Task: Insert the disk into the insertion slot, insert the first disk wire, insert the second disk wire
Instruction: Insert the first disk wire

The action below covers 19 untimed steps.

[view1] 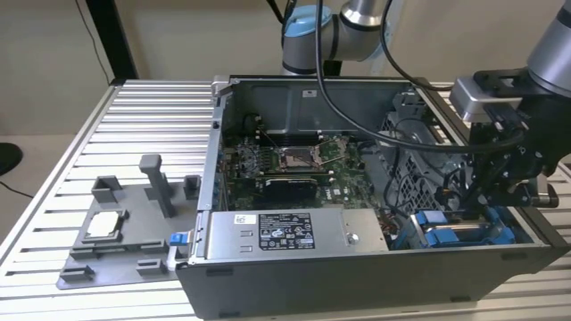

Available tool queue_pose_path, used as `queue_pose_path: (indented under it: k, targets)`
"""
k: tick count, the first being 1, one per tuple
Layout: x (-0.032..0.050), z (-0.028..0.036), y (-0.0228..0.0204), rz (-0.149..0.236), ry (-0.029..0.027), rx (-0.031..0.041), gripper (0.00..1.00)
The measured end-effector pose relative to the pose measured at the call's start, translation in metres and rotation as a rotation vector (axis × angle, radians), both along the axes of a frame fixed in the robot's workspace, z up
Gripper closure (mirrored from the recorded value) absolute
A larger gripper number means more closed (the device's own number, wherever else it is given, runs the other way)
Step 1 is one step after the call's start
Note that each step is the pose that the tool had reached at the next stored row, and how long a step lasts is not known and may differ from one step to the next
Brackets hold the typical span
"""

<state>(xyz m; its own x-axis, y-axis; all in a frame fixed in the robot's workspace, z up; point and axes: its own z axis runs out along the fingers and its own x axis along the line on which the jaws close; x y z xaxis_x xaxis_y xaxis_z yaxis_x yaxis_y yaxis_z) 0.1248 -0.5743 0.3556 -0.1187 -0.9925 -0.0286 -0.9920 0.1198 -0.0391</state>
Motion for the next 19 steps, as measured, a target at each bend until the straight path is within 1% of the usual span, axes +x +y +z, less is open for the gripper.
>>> queue_pose_path:
  k: [4,15,19]
  targets:
    - [0.0000,0.0001,-0.0002,0.000,0.0001,-0.0003,1.00]
    - [0.0000,-0.0032,-0.0001,0.000,0.0001,-0.0002,1.00]
    - [0.0001,-0.0039,0.0018,0.000,-0.0001,-0.0001,1.00]
